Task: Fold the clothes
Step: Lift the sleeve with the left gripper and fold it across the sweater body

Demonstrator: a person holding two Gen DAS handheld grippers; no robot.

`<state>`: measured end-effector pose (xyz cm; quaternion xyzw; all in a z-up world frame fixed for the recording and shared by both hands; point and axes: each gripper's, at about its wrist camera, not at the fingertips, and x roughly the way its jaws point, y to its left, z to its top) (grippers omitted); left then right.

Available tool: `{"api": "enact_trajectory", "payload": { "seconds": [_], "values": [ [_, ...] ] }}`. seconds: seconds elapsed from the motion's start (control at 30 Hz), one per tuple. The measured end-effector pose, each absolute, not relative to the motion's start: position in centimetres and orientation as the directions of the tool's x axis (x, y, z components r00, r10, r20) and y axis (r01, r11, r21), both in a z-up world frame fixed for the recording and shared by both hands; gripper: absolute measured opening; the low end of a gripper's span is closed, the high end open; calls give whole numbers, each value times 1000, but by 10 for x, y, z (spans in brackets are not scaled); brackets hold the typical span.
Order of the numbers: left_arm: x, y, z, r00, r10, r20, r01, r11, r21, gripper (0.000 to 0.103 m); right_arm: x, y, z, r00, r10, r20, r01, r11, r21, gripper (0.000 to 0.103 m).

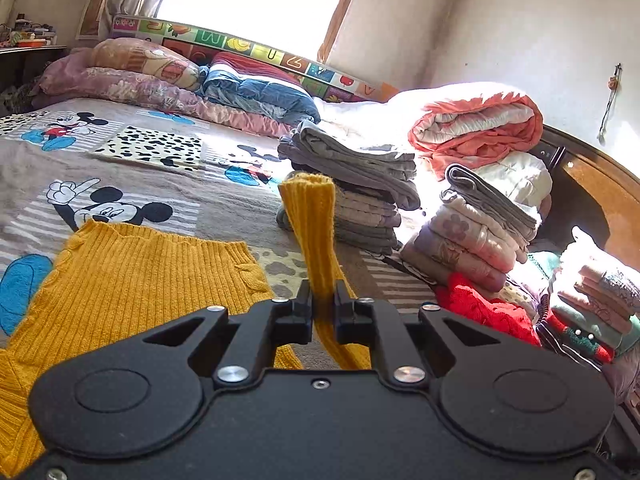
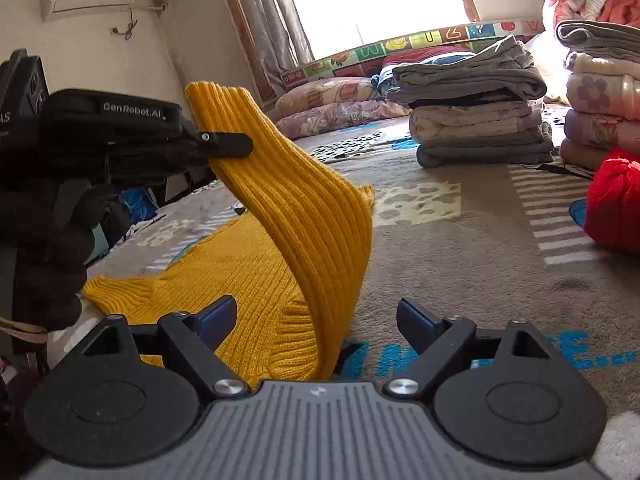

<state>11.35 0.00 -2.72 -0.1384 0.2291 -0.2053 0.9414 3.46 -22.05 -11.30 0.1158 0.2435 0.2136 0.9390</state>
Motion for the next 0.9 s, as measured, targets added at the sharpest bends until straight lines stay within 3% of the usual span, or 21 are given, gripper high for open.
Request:
{"api": "enact_trajectory", "payload": {
  "seconds": [0.23,0.57,0.9],
  "values": [
    [112,59,-40,856,-403,-324,242,866,-438,8,28,-177,-131,782,369,-503,-348,927,139,75],
    [116,121,-60,880,-348,-324,135,836,-532,8,21,-140,-129,797,351,-492,-382,923,40,75],
    [114,137,-64,864,-421,-278,172,765,-621,8,23,-119,-130,794,344,-501,-389,921,15,75]
  ]
}}
